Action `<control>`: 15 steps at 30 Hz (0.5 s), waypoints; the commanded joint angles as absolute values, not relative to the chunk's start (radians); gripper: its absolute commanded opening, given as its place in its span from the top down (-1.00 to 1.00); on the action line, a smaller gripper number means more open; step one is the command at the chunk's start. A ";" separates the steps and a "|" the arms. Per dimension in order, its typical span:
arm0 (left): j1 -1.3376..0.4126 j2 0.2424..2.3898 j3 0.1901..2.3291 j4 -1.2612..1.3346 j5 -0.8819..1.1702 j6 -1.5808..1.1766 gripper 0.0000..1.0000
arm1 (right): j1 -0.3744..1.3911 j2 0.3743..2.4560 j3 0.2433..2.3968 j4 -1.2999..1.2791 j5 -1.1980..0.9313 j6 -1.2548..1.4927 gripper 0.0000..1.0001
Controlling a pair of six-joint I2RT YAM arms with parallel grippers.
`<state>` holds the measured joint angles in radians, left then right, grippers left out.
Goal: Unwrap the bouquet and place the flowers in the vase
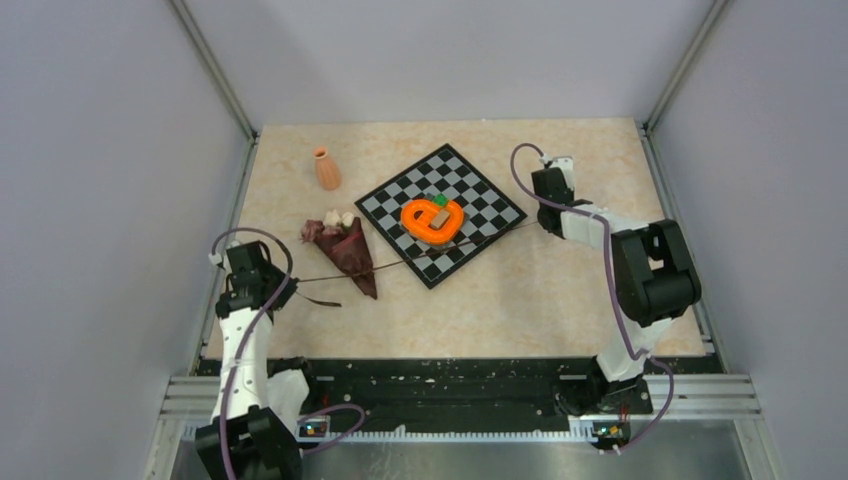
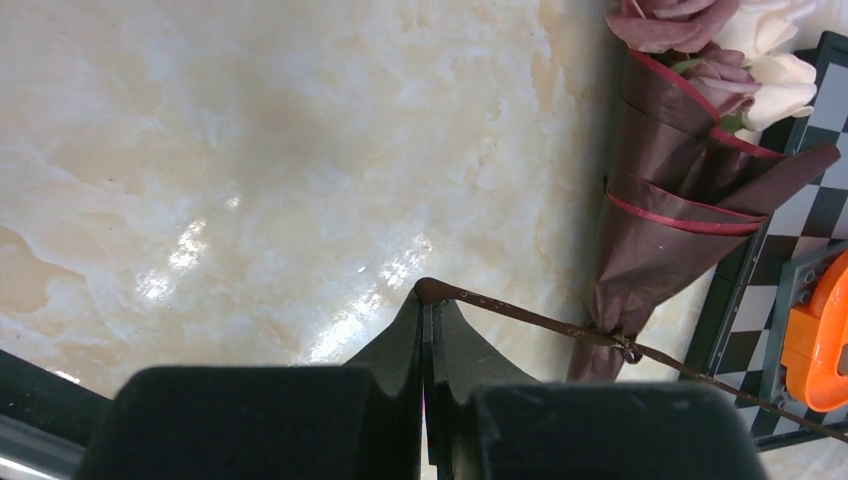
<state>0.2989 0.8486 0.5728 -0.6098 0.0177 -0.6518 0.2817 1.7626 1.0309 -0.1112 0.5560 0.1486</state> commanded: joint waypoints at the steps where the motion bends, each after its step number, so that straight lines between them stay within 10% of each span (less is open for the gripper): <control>1: 0.325 0.824 0.616 -0.606 -0.036 -0.640 1.00 | 0.260 1.776 1.072 -0.083 0.575 0.137 1.00; 15: 0.392 0.833 0.644 -0.614 -0.051 -0.609 1.00 | 0.246 1.781 1.073 -0.085 0.577 0.137 1.00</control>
